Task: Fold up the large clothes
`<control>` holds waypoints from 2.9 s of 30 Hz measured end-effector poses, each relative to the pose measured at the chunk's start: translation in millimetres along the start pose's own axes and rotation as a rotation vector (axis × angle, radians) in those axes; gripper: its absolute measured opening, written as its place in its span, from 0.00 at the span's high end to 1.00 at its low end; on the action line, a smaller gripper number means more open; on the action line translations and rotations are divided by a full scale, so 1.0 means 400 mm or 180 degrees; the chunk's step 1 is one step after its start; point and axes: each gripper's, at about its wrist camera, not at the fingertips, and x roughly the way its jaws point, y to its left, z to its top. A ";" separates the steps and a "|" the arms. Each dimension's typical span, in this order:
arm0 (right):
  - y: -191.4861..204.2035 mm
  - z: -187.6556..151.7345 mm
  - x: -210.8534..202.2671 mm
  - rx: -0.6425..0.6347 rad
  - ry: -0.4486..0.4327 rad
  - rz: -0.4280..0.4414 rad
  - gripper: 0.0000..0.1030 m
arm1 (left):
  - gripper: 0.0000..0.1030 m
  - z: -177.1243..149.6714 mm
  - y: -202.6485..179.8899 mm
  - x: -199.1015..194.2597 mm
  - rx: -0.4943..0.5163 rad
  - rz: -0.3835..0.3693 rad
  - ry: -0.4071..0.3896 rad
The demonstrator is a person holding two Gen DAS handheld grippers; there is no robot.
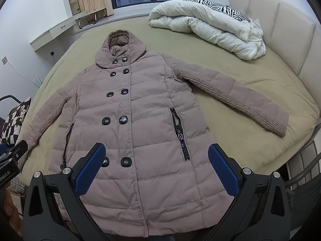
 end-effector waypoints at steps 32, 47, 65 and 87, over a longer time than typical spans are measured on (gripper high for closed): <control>-1.124 -0.079 0.522 0.4432 -0.0703 0.0565 0.24 | 0.11 0.103 -0.185 0.334 0.0102 -0.0917 0.0673; -0.817 0.419 0.368 0.1826 -0.1036 0.0596 0.84 | 0.16 0.170 0.000 0.351 -0.0523 -0.1216 0.0405; 0.125 0.337 0.755 -0.0478 0.0400 0.1280 0.80 | 0.16 0.135 0.267 0.412 -0.1111 -0.1115 0.0329; -0.037 0.182 0.580 -0.0472 0.0299 0.1405 0.00 | 0.20 0.282 -0.003 0.648 -0.1069 -0.1774 0.0997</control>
